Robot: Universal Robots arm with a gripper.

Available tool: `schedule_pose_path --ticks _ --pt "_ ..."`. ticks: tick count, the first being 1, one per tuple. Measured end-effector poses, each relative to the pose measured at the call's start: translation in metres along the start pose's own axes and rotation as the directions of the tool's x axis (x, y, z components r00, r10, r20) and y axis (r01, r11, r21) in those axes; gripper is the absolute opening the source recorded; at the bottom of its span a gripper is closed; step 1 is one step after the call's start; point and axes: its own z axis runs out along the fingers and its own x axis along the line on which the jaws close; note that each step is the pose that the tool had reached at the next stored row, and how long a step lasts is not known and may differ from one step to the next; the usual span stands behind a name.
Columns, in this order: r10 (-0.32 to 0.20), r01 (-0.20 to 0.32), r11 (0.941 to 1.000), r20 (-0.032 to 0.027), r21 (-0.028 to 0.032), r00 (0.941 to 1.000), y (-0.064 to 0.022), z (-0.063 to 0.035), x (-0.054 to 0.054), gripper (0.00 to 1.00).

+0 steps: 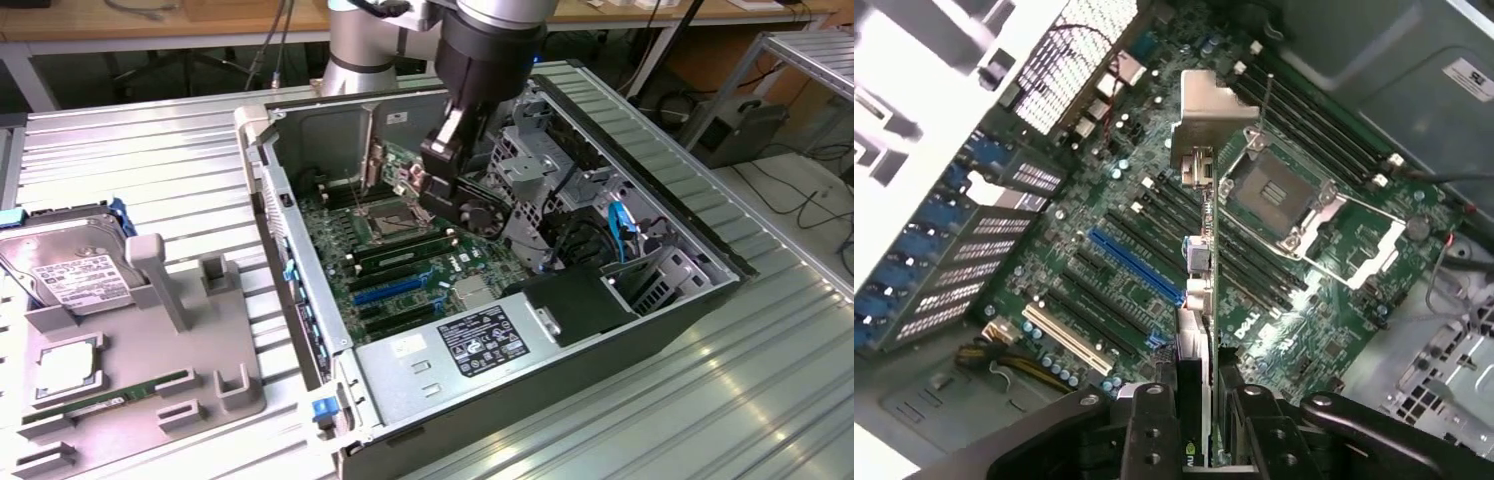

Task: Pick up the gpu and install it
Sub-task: 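Insert the gpu into the slot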

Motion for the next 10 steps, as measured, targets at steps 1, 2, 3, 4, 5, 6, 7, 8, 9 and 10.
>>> schedule_pose_path --ticks 1,2,3,4,5,6,7,8,9,10 --pt "-0.029 0.029 0.9996 -0.0007 -0.0003 0.9996 0.0000 0.0003 0.0000 0.26" --pt "-0.045 0.045 0.9990 -0.0012 -0.0004 0.9990 0.0000 0.0005 0.0000 0.26" --pt "-0.065 0.065 0.9979 -0.0018 -0.0006 0.9979 0.0000 0.0007 0.0000 0.26" --pt "-0.088 0.088 0.9961 -0.0024 -0.0008 0.9961 0.0000 0.0009 0.0000 0.26" --pt "-0.106 0.106 0.9944 -0.0029 -0.0010 0.9944 0.0000 0.0010 0.0000 0.26" --pt "-0.124 0.124 0.9922 -0.0035 -0.0012 0.9922 0.0000 0.0012 0.0000 0.26" --pt "-0.141 0.141 0.9899 -0.0039 -0.0014 0.9899 0.0000 0.0013 0.0000 0.26" --pt "-0.166 0.166 0.9862 -0.0045 -0.0017 0.9862 0.0000 0.0015 0.0000 0.26" --pt "-0.186 0.186 0.9825 -0.0051 -0.0020 0.9825 0.0000 0.0016 0.0000 0.26" --pt "-0.219 0.219 0.9758 -0.0060 -0.0024 0.9758 -0.0001 0.0019 0.0000 0.26"
